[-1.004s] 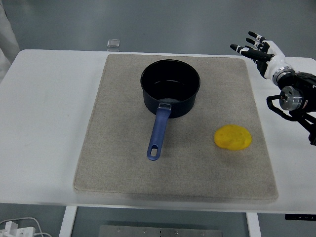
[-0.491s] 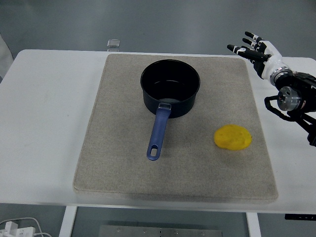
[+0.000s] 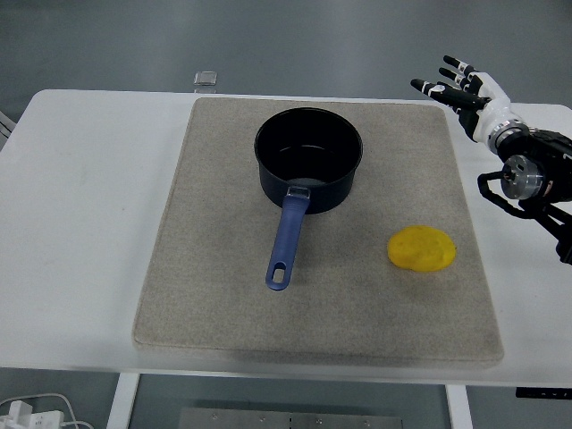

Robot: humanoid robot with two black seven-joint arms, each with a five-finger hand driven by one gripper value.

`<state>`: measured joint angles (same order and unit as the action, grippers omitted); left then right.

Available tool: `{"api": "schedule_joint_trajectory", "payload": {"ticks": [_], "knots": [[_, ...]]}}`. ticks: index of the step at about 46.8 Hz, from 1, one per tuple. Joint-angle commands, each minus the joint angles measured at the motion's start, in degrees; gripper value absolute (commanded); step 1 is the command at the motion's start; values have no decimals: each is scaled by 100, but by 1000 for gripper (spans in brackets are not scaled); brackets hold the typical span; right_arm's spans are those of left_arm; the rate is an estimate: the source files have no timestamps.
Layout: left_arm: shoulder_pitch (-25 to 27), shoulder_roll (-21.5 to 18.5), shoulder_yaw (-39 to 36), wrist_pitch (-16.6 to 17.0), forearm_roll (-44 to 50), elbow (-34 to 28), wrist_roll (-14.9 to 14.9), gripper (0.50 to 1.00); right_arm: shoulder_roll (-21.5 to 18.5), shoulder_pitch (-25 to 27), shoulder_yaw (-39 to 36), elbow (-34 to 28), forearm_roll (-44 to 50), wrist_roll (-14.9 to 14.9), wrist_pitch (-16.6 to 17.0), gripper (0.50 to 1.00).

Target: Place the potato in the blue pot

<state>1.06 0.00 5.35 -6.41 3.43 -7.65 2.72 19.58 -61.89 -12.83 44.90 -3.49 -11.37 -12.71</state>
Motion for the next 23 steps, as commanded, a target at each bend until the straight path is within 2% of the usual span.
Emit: {"api": "schedule_joint_trajectory", "payload": {"ticks": [1, 9, 17, 23], "knots": [[-1, 0, 1, -1, 0, 0, 0, 1000, 20, -16, -1, 124, -3, -14, 5, 950], [-1, 0, 1, -1, 0, 0, 0, 1000, 151, -112, -80, 537, 23, -32, -56, 948], [-1, 0, -7, -1, 0, 0, 0, 1000, 696, -350, 17, 1267, 102, -32, -56, 948], [-1, 0, 1, -1, 0, 0, 0, 1000, 1074, -429, 52, 1715, 585, -32, -47, 946]]}}
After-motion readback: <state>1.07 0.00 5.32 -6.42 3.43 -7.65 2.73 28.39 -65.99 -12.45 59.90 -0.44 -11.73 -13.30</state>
